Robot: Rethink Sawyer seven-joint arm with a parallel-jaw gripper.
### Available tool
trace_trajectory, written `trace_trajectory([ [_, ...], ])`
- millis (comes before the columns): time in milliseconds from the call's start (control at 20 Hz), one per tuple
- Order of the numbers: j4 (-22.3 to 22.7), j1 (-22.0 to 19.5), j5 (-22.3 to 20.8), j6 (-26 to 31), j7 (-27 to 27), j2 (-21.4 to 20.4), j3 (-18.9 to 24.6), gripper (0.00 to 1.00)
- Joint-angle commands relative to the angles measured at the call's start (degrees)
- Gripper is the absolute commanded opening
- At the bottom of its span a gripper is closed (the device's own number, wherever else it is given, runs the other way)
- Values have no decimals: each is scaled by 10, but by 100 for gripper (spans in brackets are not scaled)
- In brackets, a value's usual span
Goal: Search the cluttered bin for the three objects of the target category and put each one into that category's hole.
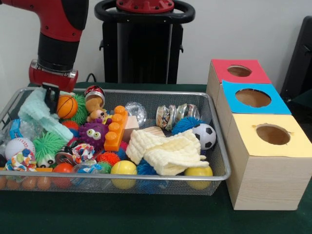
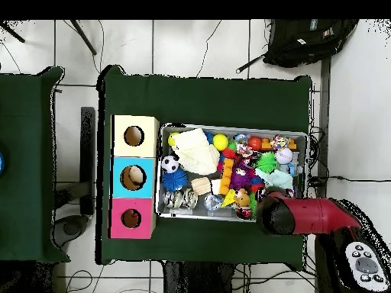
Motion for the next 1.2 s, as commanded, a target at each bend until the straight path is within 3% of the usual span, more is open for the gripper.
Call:
trace_trajectory([
  [50,78,-10,15,49,-22,-11,45,0],
  [550,129,-7,49,45,-5,-43,67,0],
  [850,134,-10,50,6,8,-26,78,0],
  [1200,138,-7,52,0,17,-27,81,0],
])
